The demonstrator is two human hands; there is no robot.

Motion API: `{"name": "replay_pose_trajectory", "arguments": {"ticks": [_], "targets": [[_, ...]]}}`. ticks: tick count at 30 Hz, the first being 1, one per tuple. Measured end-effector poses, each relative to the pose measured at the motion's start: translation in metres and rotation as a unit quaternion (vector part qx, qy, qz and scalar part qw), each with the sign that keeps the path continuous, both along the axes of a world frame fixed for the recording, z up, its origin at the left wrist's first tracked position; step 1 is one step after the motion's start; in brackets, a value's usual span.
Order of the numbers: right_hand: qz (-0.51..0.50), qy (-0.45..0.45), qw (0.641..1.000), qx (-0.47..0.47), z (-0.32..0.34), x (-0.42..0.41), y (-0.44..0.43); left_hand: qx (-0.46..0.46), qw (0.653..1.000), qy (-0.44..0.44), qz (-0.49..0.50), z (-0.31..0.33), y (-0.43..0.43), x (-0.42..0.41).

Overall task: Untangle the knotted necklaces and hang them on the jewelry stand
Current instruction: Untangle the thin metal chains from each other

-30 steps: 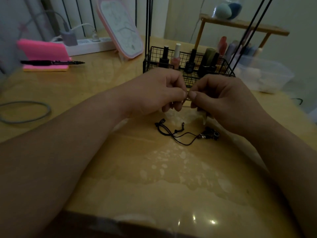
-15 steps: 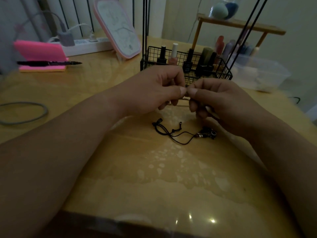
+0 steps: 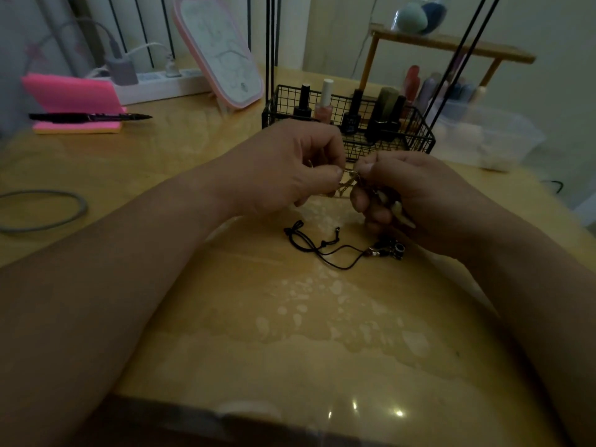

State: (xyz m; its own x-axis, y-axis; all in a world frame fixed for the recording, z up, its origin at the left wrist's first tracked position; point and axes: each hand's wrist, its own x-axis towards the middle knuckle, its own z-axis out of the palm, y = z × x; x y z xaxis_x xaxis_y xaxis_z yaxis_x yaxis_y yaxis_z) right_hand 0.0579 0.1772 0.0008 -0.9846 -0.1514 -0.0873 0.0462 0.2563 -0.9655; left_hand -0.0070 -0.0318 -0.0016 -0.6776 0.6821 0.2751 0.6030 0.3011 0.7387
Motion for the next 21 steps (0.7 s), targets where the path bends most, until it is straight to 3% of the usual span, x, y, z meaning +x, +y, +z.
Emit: {"name": "replay_pose_trajectory", "arguments": {"ticks": [21], "targets": [[0.011,0.008,1.000,0.004,0.0011,0.0006,0.0031,0.077,0.993,-0.067,0.060,0.0022,-0.0014,-0.0027]]}}
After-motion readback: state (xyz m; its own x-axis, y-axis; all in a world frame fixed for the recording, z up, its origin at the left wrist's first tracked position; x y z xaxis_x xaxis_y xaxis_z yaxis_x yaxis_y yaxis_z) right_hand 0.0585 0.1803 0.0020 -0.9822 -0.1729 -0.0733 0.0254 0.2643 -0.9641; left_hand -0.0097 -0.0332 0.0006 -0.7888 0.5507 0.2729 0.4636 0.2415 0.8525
